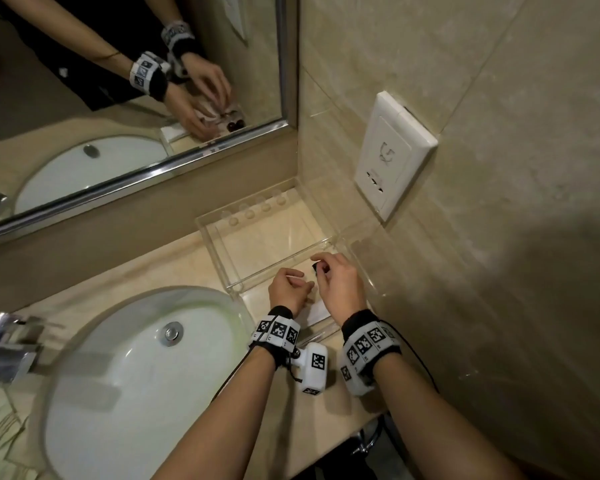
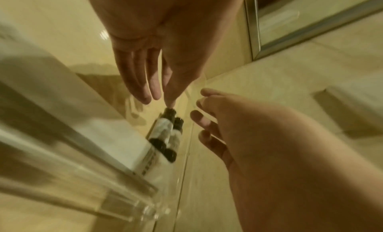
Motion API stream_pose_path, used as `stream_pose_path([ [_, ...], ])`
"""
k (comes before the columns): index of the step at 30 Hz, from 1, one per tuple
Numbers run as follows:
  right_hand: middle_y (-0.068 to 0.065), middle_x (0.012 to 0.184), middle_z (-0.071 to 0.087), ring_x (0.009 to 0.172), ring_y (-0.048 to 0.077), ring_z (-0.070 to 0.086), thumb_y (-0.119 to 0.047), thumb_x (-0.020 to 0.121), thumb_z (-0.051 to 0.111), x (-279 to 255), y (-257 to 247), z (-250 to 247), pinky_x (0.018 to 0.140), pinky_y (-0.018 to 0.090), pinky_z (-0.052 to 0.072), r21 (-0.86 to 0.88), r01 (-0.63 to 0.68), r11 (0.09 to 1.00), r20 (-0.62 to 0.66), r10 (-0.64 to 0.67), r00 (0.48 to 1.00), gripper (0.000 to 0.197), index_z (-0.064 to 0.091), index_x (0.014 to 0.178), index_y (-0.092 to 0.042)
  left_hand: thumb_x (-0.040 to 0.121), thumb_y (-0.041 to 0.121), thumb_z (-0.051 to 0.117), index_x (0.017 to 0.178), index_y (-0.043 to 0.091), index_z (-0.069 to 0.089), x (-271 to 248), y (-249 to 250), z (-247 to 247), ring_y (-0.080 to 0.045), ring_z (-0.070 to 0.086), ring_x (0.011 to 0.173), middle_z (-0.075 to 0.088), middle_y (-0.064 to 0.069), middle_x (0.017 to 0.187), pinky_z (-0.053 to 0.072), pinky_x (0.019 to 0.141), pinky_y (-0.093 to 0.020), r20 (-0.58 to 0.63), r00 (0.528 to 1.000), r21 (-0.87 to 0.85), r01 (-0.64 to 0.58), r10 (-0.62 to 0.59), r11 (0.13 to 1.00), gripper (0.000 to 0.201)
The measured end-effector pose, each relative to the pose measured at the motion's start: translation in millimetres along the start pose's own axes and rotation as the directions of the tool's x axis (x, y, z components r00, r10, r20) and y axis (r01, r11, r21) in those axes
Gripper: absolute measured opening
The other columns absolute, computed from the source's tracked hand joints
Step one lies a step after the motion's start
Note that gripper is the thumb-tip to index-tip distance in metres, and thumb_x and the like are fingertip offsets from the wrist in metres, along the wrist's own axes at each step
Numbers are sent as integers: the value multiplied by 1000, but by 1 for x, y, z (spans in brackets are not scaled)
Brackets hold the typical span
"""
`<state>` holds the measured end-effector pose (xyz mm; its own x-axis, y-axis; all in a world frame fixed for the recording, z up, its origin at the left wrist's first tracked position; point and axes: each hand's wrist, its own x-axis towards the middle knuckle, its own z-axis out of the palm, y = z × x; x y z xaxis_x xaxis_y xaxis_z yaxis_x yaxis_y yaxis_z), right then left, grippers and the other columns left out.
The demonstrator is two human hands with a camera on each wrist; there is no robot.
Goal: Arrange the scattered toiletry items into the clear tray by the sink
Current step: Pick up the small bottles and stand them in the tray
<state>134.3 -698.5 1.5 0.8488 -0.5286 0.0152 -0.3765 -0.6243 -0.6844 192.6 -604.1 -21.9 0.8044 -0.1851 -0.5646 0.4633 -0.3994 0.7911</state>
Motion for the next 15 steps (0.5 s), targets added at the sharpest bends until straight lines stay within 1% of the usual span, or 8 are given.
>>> stream_pose_path([
  [2,-5,98,65,70,4,61,-15,93,56,0,-14,5,65,15,52,160,1,987,-10,1,1000,18,68,105,-21,77,5,72,97,7,62,-8,0,-24,-29,68,70,65,-5,77,60,65,-39,-51,998,-20,-34,33,999,22],
  [3,-5,97,67,71,4,62,-16,93,57,-1,-21,8,65,14,50,215,-2,977,-5,3,1000,15,68,103,-20,78,5,72,96,6,63,-13,-1,-37,-26,66,67,65,-3,75,59,60,-33,-84,995,-20,-56,54,998,20],
  [4,-5,95,68,74,6,63,-18,92,59,-3,-28,13,66,17,52,255,-3,967,7,1,1000,14,68,102,-20,79,5,72,94,6,64,-18,-2,-52,-21,64,63,64,-1,73,56,55,-27,-121,990,-16,-76,74,997,18],
  [6,-4,91,70,77,10,65,-19,91,60,-6,-45,26,69,25,55,314,11,949,52,-28,998,12,68,100,-20,80,7,71,90,8,64,-31,-6,-84,-18,60,61,62,-1,70,51,51,-21,-189,977,-30,-103,95,994,12],
  [7,-4,88,70,77,10,65,-19,91,60,-9,-55,34,68,25,55,336,18,942,82,-48,996,11,68,99,-20,81,7,71,88,9,64,-39,-9,-100,-19,60,62,62,-2,70,50,52,-21,-220,971,-48,-107,94,993,10],
  [10,-3,85,71,77,11,66,-17,91,61,-21,-94,56,65,17,51,399,53,916,173,-132,976,10,69,97,-20,82,8,70,88,9,63,-67,-21,-149,-20,60,62,63,-3,72,49,51,-20,-346,935,-75,-109,77,991,9],
  [12,-2,84,71,76,13,66,-16,90,62,-35,-122,72,65,18,51,457,74,887,221,-194,956,9,69,94,-19,81,8,69,86,10,64,-89,-31,-181,-21,60,61,64,-5,74,50,53,-23,-431,900,-93,-107,57,990,7],
  [15,-3,84,71,76,12,66,-17,90,62,-61,-159,97,63,10,48,504,101,858,306,-286,908,7,68,91,-20,81,9,68,87,9,64,-121,-51,-223,-18,60,57,65,-8,75,50,51,-23,-541,841,-123,-94,13,988,7],
])
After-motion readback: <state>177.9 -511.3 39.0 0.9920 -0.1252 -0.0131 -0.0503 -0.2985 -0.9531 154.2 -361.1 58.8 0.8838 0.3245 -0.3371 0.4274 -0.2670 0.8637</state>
